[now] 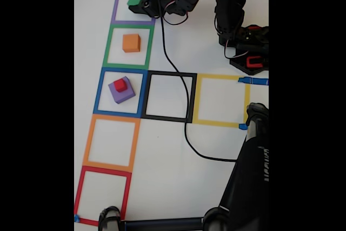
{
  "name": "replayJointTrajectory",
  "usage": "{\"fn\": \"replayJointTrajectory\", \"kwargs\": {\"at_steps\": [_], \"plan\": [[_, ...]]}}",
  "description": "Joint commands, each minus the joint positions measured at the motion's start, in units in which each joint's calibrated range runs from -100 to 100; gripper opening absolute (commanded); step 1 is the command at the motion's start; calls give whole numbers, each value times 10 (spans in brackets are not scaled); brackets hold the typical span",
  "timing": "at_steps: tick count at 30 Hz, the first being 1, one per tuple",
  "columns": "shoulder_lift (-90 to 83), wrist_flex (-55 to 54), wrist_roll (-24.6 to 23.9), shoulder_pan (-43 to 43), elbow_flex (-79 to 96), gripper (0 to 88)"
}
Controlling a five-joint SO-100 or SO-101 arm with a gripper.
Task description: Tower of hanoi
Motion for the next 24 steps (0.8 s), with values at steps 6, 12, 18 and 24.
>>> {"fn": "replayJointTrajectory", "kwargs": {"at_steps": [6, 12, 18, 24], "plan": [[24, -38, 0, 21, -28, 61], [48, -59, 0, 26, -29, 61], [62, -66, 0, 27, -34, 67], [68, -66, 0, 33, -34, 138]]}}
